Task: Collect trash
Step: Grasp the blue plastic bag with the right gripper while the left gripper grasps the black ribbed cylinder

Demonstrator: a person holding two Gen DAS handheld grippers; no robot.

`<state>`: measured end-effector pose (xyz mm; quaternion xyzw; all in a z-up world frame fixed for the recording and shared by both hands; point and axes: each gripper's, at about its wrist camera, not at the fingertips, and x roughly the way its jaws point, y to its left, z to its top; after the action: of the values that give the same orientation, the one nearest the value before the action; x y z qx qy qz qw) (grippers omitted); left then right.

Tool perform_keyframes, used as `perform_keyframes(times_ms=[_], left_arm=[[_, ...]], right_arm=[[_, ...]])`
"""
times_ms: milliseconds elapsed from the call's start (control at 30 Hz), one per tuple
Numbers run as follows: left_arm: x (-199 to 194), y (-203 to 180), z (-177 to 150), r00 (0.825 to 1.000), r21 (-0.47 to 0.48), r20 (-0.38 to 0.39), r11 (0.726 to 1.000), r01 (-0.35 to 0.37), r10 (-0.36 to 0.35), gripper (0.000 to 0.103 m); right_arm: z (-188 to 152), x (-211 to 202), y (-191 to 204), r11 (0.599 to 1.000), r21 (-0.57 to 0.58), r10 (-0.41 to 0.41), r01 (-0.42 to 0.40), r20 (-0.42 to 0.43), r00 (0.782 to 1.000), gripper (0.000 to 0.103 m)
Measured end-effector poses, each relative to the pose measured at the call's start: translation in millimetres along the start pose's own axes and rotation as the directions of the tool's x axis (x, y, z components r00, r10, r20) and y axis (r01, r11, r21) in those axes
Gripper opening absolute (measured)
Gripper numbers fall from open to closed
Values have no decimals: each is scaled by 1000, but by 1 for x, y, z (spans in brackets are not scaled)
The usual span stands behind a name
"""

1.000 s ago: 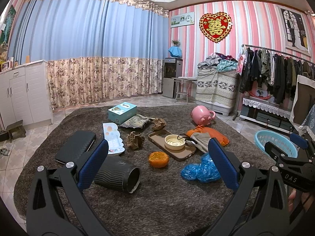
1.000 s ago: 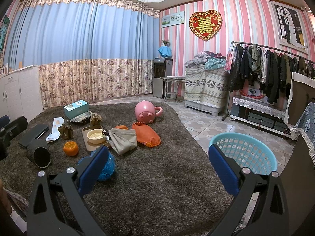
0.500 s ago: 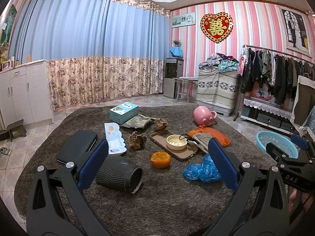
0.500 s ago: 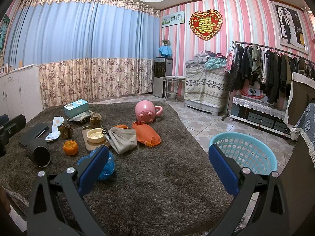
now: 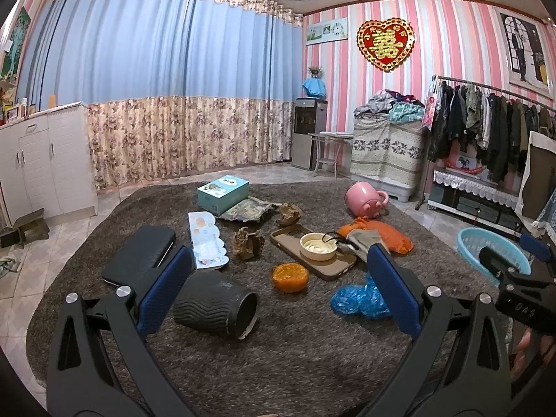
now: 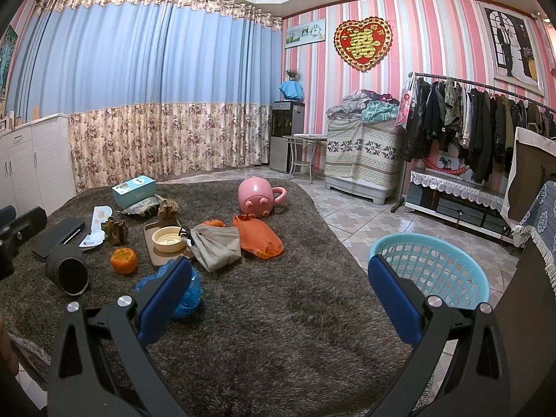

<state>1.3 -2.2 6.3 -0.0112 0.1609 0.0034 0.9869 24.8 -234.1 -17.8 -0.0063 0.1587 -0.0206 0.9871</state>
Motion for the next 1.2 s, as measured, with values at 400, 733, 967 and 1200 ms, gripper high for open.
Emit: perform_keyframes(times_ms=[400,733,967,1200], left_arm=[[20,41,-11,999,-5,-34,999,-42,42,98],[43,78,-22,993,-48,-68,994,-96,93,98],[57,95,-29,993,-79,-92,993,-82,75,98],[63,98,-36,994,-96,-104,995,-28,18,98]], right_arm=[[-12,12,13,996,-63,61,-64,-48,997,99],[-13,39,49,984,-110,123,-137,-127,984,99],[-22,72,59,980,-72,166,-188,-235,958,83],[-34,93,72,954,-30,271,-297,-329,905,36]])
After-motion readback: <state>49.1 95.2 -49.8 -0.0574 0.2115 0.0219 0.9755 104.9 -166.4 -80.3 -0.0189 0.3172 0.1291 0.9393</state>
